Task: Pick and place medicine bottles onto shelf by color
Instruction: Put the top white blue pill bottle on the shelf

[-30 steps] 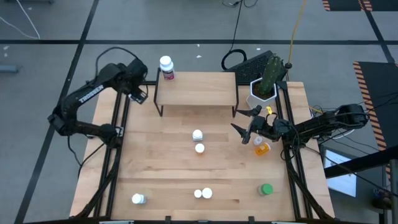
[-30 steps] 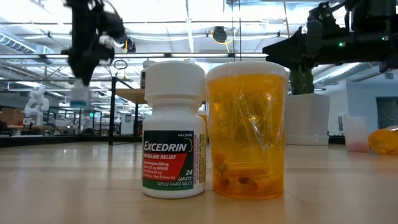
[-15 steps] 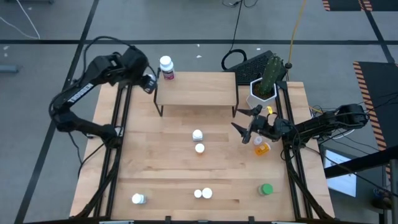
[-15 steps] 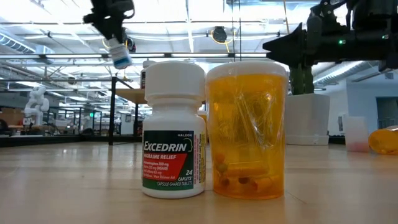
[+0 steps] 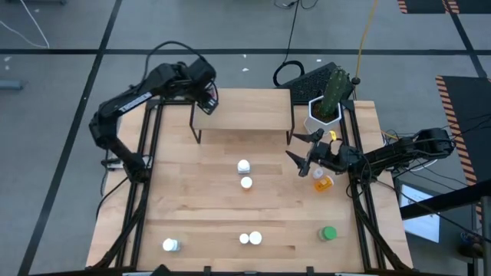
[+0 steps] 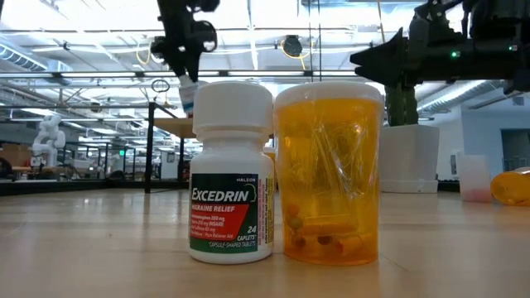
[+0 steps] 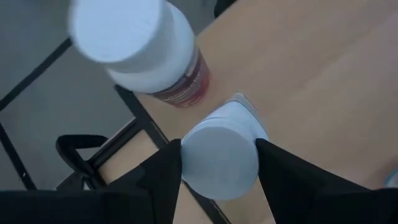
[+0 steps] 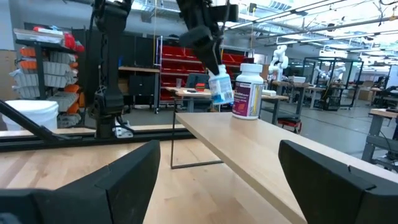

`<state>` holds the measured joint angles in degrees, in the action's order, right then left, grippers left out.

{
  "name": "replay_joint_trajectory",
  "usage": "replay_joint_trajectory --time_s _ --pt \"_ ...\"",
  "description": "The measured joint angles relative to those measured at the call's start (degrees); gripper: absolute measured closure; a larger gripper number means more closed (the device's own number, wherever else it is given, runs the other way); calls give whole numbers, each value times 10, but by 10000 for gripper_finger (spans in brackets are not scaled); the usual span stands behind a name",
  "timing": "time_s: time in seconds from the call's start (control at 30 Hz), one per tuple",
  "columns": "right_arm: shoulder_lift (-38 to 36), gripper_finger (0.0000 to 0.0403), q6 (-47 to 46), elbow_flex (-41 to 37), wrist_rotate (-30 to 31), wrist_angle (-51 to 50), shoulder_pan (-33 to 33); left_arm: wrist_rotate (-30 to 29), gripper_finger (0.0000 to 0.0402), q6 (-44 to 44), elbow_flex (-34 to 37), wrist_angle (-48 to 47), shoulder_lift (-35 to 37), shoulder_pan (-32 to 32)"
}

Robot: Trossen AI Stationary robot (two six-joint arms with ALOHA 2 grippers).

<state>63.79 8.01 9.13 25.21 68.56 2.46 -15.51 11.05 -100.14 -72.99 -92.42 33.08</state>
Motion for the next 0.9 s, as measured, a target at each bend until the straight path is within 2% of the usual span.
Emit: replay_joint_trajectory --time_s 0.33,0.63,0.73,0.9 --pt "0 78 2 0 0 -20 0 3 206 -2 0 -2 -44 15" --pt "0 78 0 0 0 -24 0 3 205 -9 0 -1 -47 40" --pt "0 78 0 0 0 -24 0 4 193 -15 0 0 -47 41" --pt "0 78 0 0 0 -24 0 7 150 -10 0 8 -47 41"
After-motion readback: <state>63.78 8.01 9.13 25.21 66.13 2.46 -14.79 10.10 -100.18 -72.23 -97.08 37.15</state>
